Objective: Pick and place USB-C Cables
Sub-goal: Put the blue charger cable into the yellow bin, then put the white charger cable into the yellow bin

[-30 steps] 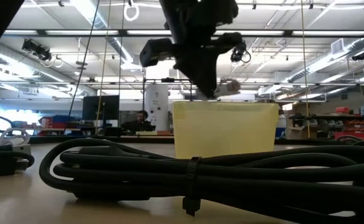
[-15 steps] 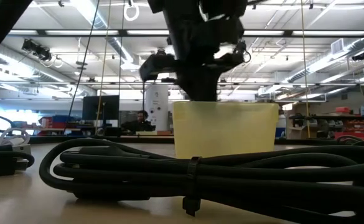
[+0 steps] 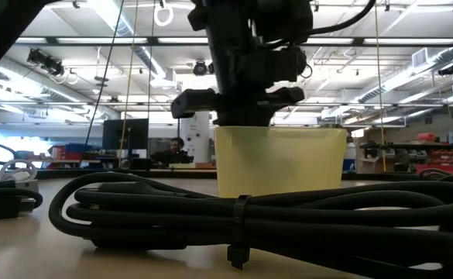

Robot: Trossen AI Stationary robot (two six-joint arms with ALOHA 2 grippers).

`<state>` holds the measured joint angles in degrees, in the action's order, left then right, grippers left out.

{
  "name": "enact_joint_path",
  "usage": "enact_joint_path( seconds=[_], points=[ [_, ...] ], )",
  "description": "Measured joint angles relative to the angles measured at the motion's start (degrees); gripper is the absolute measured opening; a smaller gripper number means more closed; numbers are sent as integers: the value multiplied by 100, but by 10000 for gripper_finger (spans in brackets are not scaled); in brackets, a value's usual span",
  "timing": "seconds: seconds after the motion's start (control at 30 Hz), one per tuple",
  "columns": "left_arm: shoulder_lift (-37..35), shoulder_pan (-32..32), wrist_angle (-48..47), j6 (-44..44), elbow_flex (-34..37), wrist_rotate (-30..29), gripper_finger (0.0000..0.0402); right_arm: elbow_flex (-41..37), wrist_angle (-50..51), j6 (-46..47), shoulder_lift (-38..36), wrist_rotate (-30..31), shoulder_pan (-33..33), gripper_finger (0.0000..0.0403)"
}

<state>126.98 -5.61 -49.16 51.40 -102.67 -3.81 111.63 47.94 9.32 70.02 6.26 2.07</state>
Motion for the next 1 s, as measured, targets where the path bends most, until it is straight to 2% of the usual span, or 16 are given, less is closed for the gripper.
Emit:
enact_joint_path(
  seconds=[0.27, 0.47, 0.63, 0.77, 1.0],
  points=[
    [0, 1, 12, -20, 0, 0, 22, 0, 66, 0, 0, -2, 0, 123],
    [0, -4, 193, -25, 0, -71, 100, 0, 108, -2, 0, 0, 0, 123],
    [0, -48, 289, -444, -210, -953, 153, 0, 124, 0, 0, -1, 0, 123],
    [0, -34, -22, -883, -775, -1450, 177, 0, 164, 0, 0, 0, 0, 123],
    [0, 24, -862, -2137, -2562, -1460, 197, 0, 198, -16, -7, 2, 0, 123]
  ],
)
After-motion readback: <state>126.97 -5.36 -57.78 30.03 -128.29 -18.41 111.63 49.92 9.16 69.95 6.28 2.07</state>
